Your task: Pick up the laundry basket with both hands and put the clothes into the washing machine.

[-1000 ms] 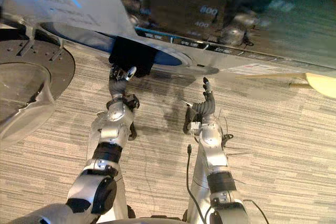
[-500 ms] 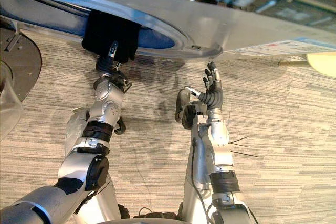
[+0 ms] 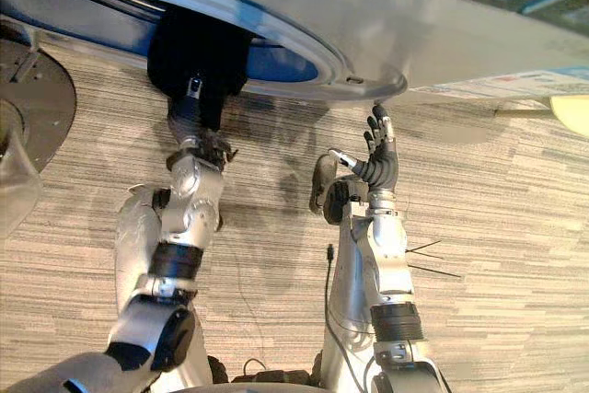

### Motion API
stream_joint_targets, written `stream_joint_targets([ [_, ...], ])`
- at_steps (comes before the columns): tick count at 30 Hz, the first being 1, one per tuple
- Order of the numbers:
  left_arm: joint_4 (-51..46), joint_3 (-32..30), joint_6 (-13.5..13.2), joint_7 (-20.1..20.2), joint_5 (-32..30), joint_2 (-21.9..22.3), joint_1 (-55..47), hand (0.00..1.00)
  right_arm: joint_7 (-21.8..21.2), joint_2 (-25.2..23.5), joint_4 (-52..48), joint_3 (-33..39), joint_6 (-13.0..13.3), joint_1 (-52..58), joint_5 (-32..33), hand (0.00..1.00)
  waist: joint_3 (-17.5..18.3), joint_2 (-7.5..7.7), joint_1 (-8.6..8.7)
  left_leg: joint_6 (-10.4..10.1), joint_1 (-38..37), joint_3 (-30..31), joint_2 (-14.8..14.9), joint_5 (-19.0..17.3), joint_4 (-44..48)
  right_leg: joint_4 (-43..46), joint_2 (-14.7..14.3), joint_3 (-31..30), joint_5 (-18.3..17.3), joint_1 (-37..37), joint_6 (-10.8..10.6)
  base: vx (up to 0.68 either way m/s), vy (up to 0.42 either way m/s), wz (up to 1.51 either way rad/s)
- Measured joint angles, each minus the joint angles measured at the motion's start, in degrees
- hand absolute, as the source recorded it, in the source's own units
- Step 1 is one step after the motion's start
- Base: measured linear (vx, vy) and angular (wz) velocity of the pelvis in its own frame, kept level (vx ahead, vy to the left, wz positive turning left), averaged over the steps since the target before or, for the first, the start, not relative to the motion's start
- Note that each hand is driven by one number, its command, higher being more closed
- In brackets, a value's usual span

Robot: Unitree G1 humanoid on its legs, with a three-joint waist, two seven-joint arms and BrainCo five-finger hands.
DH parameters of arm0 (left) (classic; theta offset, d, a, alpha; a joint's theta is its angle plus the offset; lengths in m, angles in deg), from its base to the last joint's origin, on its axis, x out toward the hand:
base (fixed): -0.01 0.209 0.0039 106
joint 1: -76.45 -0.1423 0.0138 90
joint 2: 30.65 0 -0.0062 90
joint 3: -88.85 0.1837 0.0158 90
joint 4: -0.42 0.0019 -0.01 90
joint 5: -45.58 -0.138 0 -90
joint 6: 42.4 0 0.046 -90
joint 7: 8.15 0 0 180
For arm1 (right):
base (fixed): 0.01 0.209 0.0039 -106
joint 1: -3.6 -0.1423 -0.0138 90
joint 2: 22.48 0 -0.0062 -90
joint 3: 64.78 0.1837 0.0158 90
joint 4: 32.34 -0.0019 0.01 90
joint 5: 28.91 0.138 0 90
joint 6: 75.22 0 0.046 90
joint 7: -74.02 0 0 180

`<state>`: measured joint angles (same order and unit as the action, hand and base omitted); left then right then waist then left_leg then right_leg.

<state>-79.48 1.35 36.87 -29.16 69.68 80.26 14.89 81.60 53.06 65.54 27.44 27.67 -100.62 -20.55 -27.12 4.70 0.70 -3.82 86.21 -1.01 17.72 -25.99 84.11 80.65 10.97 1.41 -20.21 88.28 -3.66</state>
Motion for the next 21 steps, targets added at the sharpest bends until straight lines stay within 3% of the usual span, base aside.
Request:
stream_joint_targets([
  [4,-3.62,1.42,-0.89,2.15,1.27,0.72,-4.79,1.00,-0.01,0.10,0.03,-1.01,0.05,1.79,-0.04,0.00,0.36,-0.54,-1.23,-0.65,-2.57,0.23,-0.72,0.47,-2.00,-0.61,0.44,0.68,-0.80,-2.42,0.83,0.05,-0.051,0.15],
  [6,-4.11,2.49,-0.88,2.42,2.44,0.65,-5.69,1.00,0.06,0.94,0.07,-0.95,0.00,3.05,-0.03,0.00,1.51,-2.49,-1.81,-0.86,-2.86,1.01,-0.89,0.66,-2.42,-0.60,0.98,1.71,-1.47,-3.35,1.15,0.05,-0.049,0.14],
  [10,-6.27,2.26,-0.85,2.25,2.23,-0.15,-3.12,1.00,-0.02,1.30,0.11,-1.43,-0.30,3.27,-0.02,0.00,1.72,-2.85,-1.69,-1.39,-4.73,0.71,-0.90,1.01,-3.70,-1.05,0.87,1.74,-1.64,-4.70,1.35,0.02,-0.051,0.03],
  [13,-5.63,1.04,-0.81,1.84,0.32,-4.39,6.19,1.00,-0.22,1.45,-0.31,-2.34,-0.25,3.16,0.00,0.00,1.76,-2.87,-1.47,-1.88,-5.39,0.79,-0.63,1.38,-4.53,-1.94,0.03,1.94,-1.55,-5.14,1.43,-0.02,-0.057,-0.09],
  [18,2.22,-1.40,-0.61,-0.77,-2.49,-16.76,25.28,1.00,-1.31,1.73,-0.62,-2.85,-0.15,1.94,0.03,0.00,1.77,-2.86,0.19,-2.05,-4.54,0.99,1.21,1.50,-4.57,-2.88,-1.42,2.73,-0.63,-4.61,2.27,0.00,-0.035,-0.17],
  [21,10.22,0.84,2.12,-1.53,-11.81,-23.34,36.74,1.00,-2.26,2.16,-2.26,-2.59,-0.23,1.38,0.09,0.00,2.29,-2.69,0.96,-1.88,-2.64,1.06,2.27,1.39,-3.37,-2.73,-2.32,2.99,0.07,-2.84,3.00,0.04,-0.015,-0.20],
])
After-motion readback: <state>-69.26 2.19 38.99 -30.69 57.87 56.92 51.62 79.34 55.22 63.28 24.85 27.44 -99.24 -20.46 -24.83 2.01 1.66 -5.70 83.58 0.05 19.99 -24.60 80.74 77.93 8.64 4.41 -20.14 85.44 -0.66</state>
